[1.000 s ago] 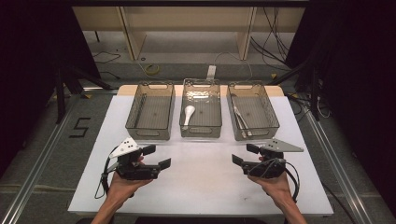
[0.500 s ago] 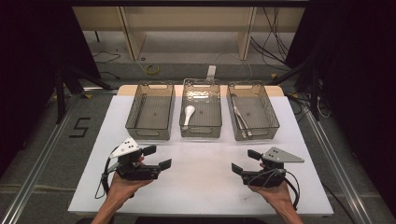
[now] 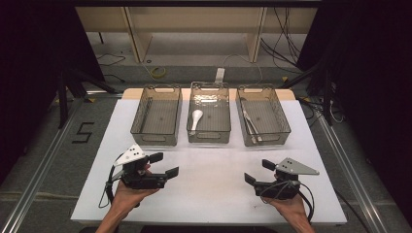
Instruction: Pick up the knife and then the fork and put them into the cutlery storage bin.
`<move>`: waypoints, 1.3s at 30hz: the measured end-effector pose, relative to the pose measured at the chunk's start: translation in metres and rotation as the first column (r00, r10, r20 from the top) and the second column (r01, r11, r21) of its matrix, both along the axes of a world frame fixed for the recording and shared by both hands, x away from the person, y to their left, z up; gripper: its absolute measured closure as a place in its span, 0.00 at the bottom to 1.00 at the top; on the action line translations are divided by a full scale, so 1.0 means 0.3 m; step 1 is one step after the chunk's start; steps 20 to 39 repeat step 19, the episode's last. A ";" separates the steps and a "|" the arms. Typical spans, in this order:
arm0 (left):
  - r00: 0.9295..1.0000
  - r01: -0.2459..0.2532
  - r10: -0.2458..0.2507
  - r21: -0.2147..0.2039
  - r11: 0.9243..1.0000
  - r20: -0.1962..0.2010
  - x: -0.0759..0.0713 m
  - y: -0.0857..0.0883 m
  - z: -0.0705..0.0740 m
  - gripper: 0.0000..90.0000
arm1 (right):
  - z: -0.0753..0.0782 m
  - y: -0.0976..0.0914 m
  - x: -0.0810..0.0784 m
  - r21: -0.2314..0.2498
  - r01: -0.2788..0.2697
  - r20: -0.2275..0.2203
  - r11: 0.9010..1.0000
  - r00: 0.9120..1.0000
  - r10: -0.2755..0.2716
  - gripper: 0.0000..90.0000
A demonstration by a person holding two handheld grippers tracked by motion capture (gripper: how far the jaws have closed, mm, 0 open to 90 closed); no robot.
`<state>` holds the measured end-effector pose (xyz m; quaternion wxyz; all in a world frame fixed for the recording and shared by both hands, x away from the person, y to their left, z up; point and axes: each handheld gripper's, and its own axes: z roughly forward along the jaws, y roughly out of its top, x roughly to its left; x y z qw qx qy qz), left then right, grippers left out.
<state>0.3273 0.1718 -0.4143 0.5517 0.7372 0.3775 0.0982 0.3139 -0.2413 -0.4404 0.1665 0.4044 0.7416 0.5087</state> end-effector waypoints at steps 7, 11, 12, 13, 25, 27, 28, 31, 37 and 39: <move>1.000 -0.006 0.006 -0.004 1.000 0.004 0.001 0.004 0.000 0.17 | 0.000 0.000 0.000 -0.003 0.008 0.001 1.000 1.000 -0.008 0.17; 1.000 -0.006 0.006 -0.004 1.000 0.004 0.002 0.004 0.000 0.17 | -0.001 0.002 0.001 -0.003 0.008 0.001 1.000 1.000 -0.008 0.17; 1.000 -0.007 0.007 -0.004 1.000 0.005 0.002 0.004 0.000 0.17 | -0.001 0.002 0.000 -0.004 0.007 0.001 1.000 1.000 -0.007 0.17; 1.000 -0.007 0.007 -0.003 1.000 0.004 0.002 0.004 0.000 0.17 | 0.000 0.003 0.000 -0.005 0.006 0.002 1.000 1.000 -0.006 0.17; 1.000 -0.005 0.005 -0.012 1.000 -0.001 0.003 0.006 0.001 0.17 | 0.000 0.003 0.000 -0.005 0.007 0.004 1.000 1.000 -0.007 0.17; 1.000 -0.005 0.005 -0.012 1.000 -0.001 0.003 0.006 0.001 0.17 | 0.000 0.003 0.000 -0.005 0.007 0.004 1.000 1.000 -0.007 0.17; 1.000 -0.005 0.005 -0.012 1.000 -0.001 0.003 0.006 0.001 0.17 | 0.000 0.003 0.000 -0.005 0.007 0.004 1.000 1.000 -0.007 0.17; 1.000 -0.005 0.005 -0.012 1.000 -0.001 0.003 0.006 0.001 0.17 | 0.000 0.003 0.000 -0.005 0.007 0.004 1.000 1.000 -0.007 0.17; 1.000 -0.005 0.005 -0.012 1.000 -0.001 0.003 0.006 0.001 0.17 | 0.000 0.003 0.000 -0.005 0.007 0.004 1.000 1.000 -0.007 0.17; 1.000 -0.005 0.005 -0.012 1.000 -0.001 0.003 0.006 0.001 0.17 | 0.000 0.003 0.000 -0.005 0.007 0.004 1.000 1.000 -0.007 0.17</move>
